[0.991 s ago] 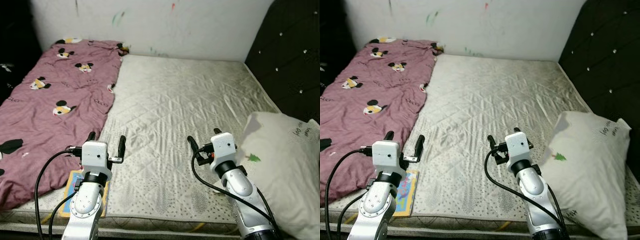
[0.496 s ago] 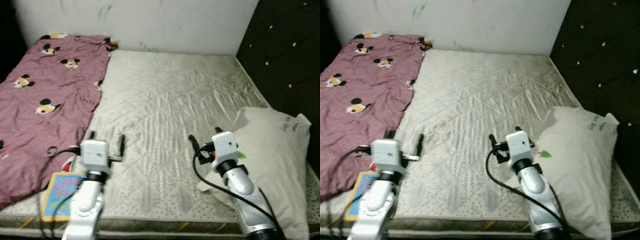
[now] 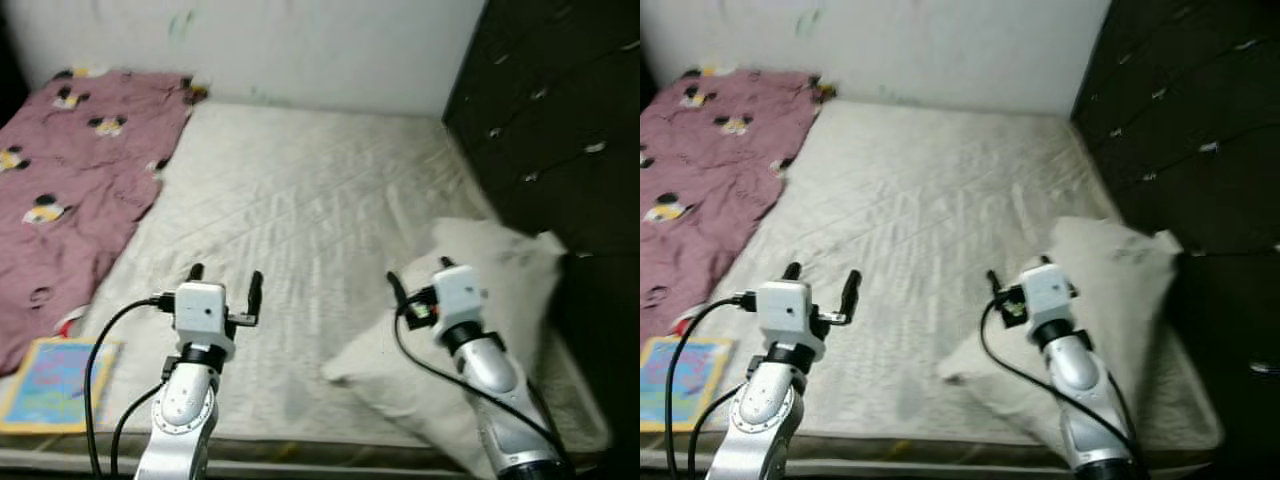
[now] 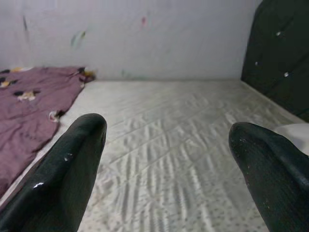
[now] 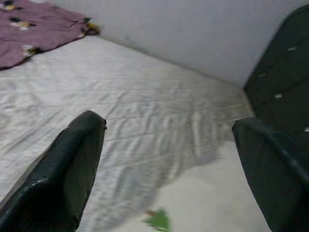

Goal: Clean up the room

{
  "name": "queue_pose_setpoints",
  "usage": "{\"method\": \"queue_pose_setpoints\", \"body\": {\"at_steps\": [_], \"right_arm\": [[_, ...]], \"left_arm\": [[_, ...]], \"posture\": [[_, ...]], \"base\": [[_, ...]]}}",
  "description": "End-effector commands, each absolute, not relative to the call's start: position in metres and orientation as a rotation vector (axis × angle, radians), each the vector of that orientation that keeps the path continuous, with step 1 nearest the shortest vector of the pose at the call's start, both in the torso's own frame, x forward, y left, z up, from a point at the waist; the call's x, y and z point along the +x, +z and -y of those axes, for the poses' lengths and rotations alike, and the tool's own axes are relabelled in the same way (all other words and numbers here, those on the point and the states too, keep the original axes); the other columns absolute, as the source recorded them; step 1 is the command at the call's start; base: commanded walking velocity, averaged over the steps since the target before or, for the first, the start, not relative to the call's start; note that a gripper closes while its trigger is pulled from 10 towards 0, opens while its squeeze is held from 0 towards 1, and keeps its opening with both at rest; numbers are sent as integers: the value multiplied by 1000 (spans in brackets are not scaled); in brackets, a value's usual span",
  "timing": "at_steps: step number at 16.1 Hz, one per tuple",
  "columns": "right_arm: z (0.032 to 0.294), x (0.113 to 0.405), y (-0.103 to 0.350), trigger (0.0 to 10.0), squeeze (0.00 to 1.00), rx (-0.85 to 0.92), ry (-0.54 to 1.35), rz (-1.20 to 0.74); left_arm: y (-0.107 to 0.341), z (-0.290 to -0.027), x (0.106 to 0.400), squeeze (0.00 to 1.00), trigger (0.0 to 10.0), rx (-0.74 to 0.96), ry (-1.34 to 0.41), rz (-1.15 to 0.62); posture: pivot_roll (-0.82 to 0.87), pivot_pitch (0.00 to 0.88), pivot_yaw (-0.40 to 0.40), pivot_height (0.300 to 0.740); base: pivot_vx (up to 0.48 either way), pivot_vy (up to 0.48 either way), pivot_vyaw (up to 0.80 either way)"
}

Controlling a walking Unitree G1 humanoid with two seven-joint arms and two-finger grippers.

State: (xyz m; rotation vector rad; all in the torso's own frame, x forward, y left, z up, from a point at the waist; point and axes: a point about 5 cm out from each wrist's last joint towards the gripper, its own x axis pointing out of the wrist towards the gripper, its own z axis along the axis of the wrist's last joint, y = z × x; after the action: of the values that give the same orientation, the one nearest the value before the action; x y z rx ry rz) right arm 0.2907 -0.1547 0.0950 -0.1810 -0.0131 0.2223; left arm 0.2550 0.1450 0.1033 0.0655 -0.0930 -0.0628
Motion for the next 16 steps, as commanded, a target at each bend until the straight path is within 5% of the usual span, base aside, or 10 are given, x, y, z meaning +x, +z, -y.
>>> {"method": "queue_pose_setpoints", "body": {"at_steps": [1,12,16], "right_arm": [[148,291,96,10000,0,-165,238,20],[148,292,95,10000,0,-155,233,10],[149,293,95,10000,0,-156,230,8]], "left_arm": [[102,-151,254,0,10000,82,-47,84],[102,-152,255,0,10000,78,-47,83],[102,-151,255,0,10000,83,-51,85]], "posture": [[-17,67,-64,740],[-16,65,-63,740],[-15,58,-63,740]], "base": [[0,0,0],[0,0,0],[0,0,-762]]}}
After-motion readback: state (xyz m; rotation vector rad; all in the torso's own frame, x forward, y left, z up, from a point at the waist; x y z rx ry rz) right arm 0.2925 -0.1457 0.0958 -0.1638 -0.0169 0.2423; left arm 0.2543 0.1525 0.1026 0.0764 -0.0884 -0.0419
